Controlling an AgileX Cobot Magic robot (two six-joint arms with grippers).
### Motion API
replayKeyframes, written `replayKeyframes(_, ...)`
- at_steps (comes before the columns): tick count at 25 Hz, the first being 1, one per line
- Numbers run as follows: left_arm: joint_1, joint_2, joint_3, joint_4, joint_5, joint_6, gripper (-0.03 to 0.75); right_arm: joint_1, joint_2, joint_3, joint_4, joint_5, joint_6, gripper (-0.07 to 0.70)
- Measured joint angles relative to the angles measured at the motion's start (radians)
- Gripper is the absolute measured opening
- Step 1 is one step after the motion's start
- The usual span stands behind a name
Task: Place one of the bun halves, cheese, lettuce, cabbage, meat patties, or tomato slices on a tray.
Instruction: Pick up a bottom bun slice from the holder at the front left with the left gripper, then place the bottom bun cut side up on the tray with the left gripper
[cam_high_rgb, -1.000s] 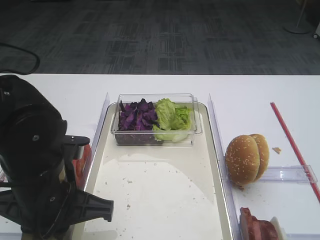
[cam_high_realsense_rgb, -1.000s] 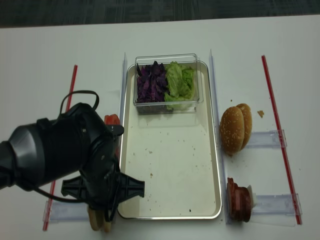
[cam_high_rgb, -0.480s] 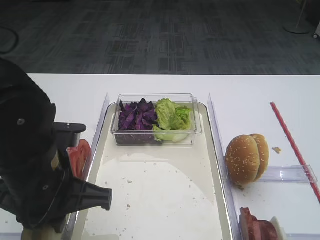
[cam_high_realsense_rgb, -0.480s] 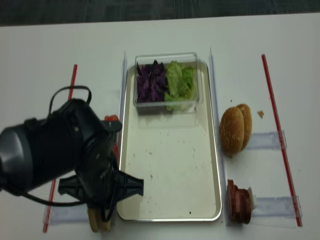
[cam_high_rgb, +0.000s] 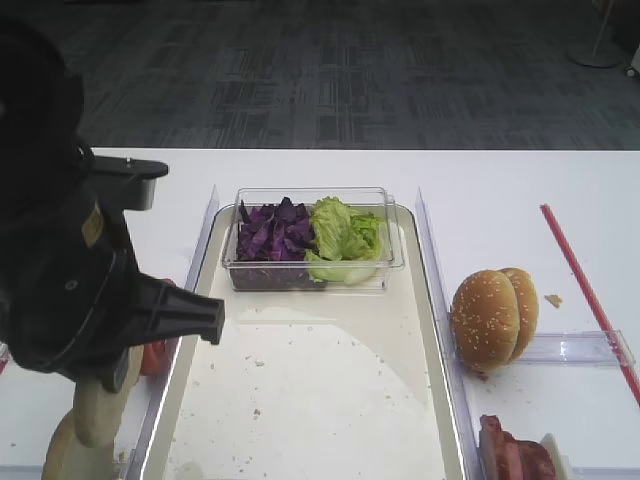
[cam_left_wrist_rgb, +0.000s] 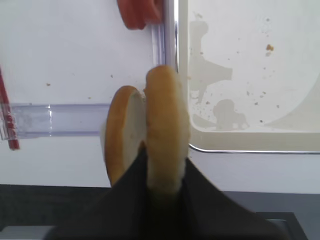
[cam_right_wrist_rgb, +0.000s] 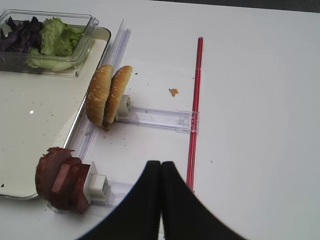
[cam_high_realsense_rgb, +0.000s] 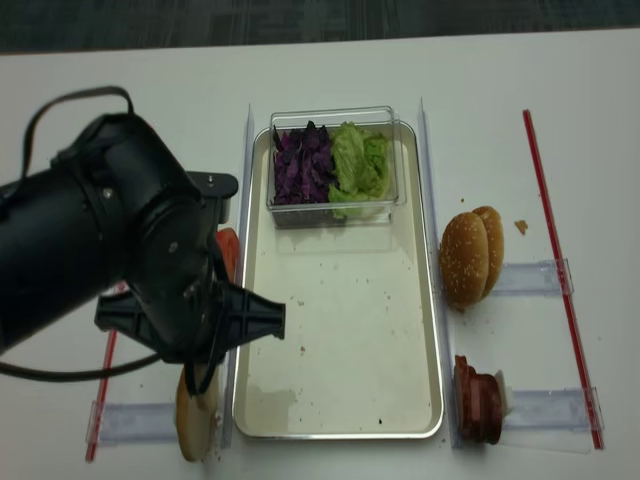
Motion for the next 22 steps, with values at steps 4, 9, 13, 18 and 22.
replayKeyframes(4, 0.000, -0.017, -0.061, 0.017, 0.015, 0.017, 0.048, 0.000, 0.000, 0.000, 0.000, 0.000, 0.002, 0.364)
replayKeyframes(9, 0.000, -0.027, -0.104, 0.031, 0.022, 0.041, 0.047, 0.000, 0.000, 0.000, 0.000, 0.000, 0.002, 0.364)
replayKeyframes(13, 0.000, -0.031, -0.107, 0.000, 0.024, 0.077, 0.047, 0.000, 0.000, 0.000, 0.000, 0.000, 0.002, 0.364)
replayKeyframes(18, 0.000, -0.033, -0.107, -0.109, -0.041, 0.143, 0.047, 0.000, 0.000, 0.000, 0.000, 0.000, 0.002, 0.364)
replayKeyframes(22, 0.000, -0.033, -0.107, -0.173, -0.143, 0.193, 0.046, 0.000, 0.000, 0.000, 0.000, 0.000, 0.002, 0.364)
